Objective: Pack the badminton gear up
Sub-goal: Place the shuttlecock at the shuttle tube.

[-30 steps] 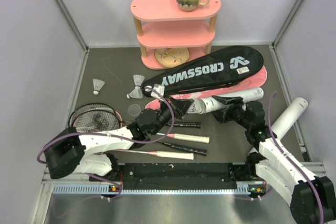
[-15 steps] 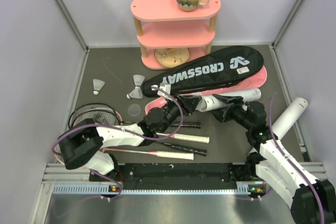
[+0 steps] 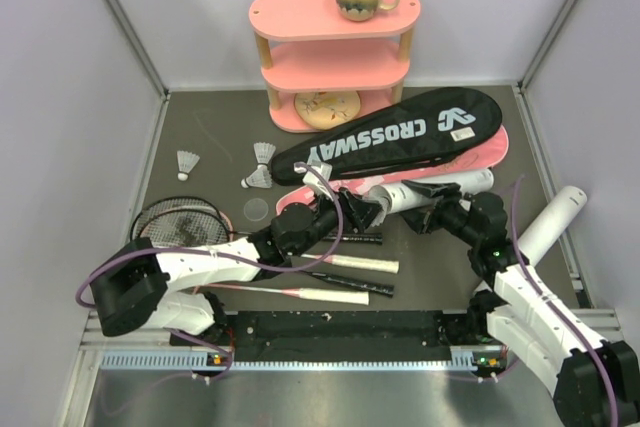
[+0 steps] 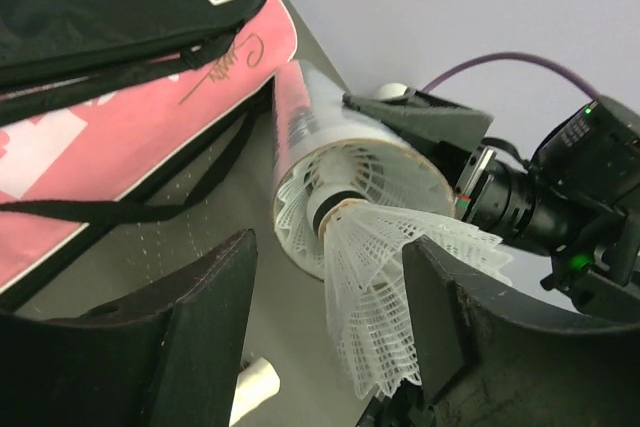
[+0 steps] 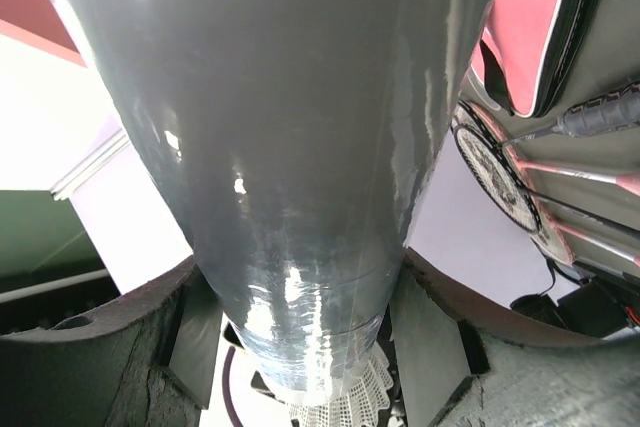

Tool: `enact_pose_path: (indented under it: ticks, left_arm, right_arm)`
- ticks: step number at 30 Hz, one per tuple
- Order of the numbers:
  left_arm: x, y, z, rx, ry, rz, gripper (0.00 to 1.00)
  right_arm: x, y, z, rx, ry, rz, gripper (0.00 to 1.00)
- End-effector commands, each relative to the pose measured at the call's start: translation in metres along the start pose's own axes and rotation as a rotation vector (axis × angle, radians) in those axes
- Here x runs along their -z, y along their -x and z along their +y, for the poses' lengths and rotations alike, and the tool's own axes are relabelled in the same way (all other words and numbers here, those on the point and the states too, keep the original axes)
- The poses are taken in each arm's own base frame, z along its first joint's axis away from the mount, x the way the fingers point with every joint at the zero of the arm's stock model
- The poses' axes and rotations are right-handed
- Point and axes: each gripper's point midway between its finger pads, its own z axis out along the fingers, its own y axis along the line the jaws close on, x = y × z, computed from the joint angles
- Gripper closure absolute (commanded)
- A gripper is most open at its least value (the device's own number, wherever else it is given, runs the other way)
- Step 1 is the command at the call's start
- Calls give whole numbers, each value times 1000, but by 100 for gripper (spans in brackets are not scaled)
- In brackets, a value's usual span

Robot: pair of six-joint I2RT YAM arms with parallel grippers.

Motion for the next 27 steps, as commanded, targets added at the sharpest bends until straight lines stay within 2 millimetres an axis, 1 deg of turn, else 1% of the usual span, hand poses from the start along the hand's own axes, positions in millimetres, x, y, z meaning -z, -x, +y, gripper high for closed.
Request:
enact_pose_path:
  ticks: [1, 2, 3, 4, 5, 6, 7, 9, 10, 12, 13, 14, 15, 16, 17, 19, 24, 25, 26, 27]
  left_arm:
    - [-1, 0, -12, 19, -52, 36, 37]
    - [-3, -3, -10, 21, -49, 46, 39]
    - [-4, -2, -10, 34, -53, 44, 40]
    - [-7, 0, -17, 37, -80, 47, 37]
    - [-11, -3, -18, 34, -89, 61, 35]
    - [-14, -5, -14, 28, -73, 83, 34]
    - [-22, -2, -21, 27, -90, 92, 32]
    - [-30, 1, -26, 6, -102, 102, 31]
    - [-37, -1, -27, 2, -84, 128, 31]
    - [-47, -3, -23, -8, -53, 161, 31]
    - [-53, -12, -21, -8, -35, 213, 31]
    - [-54, -17, -26, -7, -67, 244, 29]
    - [-56, -17, -26, -3, -78, 255, 28]
    - [-56, -20, -27, 3, -91, 269, 28]
    - [-53, -19, -35, 7, -138, 271, 27]
    - [-46, -20, -35, -7, -157, 273, 26]
    - [-26, -27, -23, -51, -152, 352, 20]
    - [-20, -27, -21, -48, -153, 362, 20]
    - [-20, -26, -17, -46, -143, 367, 20]
    - [-18, -31, -10, -47, -117, 393, 19]
  right_arm:
    - [14, -41, 43, 44, 104, 130, 75]
    - [15, -43, 44, 43, 104, 136, 75]
    - [16, -44, 44, 44, 104, 143, 75]
    - [18, -46, 45, 45, 111, 145, 75]
    - [19, -46, 45, 44, 111, 145, 75]
    - [20, -46, 45, 47, 112, 140, 75]
    - [22, -46, 44, 48, 108, 137, 75]
    - [24, -46, 43, 59, 110, 129, 75]
    - [25, -45, 39, 54, 96, 122, 75]
    - [27, -46, 42, 61, 111, 121, 75]
    - [28, -47, 43, 62, 113, 125, 75]
    - [28, -48, 46, 69, 125, 129, 75]
    - [28, -49, 47, 76, 127, 134, 75]
    - [28, -51, 48, 81, 129, 140, 75]
    - [27, -50, 47, 82, 126, 140, 75]
    - [25, -49, 48, 79, 128, 140, 75]
    - [24, -46, 46, 106, 127, 118, 75]
    - [26, -49, 50, 125, 138, 121, 75]
    - [26, -50, 51, 138, 139, 124, 75]
    - [27, -53, 54, 162, 146, 130, 75]
